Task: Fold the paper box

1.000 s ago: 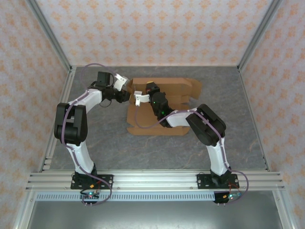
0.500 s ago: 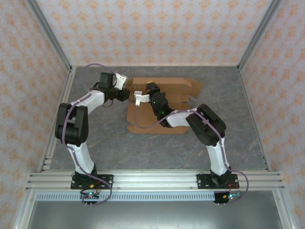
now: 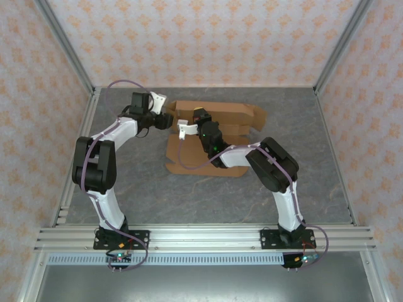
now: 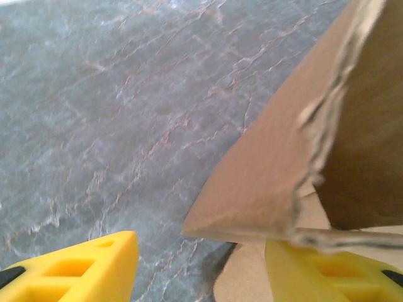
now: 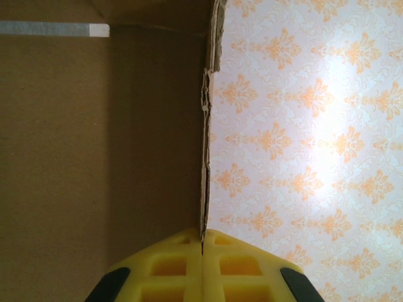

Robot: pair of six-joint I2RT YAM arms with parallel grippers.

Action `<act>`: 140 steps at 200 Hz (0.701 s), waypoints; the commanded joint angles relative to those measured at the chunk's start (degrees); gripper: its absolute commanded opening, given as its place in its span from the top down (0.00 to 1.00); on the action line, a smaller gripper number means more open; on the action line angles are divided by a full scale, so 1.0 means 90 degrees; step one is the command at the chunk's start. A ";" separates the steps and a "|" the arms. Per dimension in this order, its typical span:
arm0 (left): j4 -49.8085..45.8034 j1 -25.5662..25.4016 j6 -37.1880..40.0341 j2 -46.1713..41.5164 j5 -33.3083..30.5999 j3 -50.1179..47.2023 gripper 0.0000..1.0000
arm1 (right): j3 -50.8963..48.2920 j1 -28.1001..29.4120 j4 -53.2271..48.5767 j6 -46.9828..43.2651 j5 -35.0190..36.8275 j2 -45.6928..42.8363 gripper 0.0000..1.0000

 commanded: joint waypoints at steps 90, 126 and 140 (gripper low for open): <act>-0.0090 -0.0048 0.0546 0.0572 0.1082 0.0781 0.49 | 0.0010 0.0063 -0.0384 0.0275 -0.0238 -0.0134 1.00; 0.0544 -0.0072 0.0331 0.0459 0.1074 0.0387 0.49 | 0.0171 0.0034 -0.1092 0.0492 -0.0188 -0.0286 1.00; 0.0779 -0.0092 0.0302 0.0406 0.0991 0.0232 0.49 | 0.0247 0.0024 -0.1486 0.0647 -0.0163 -0.0389 1.00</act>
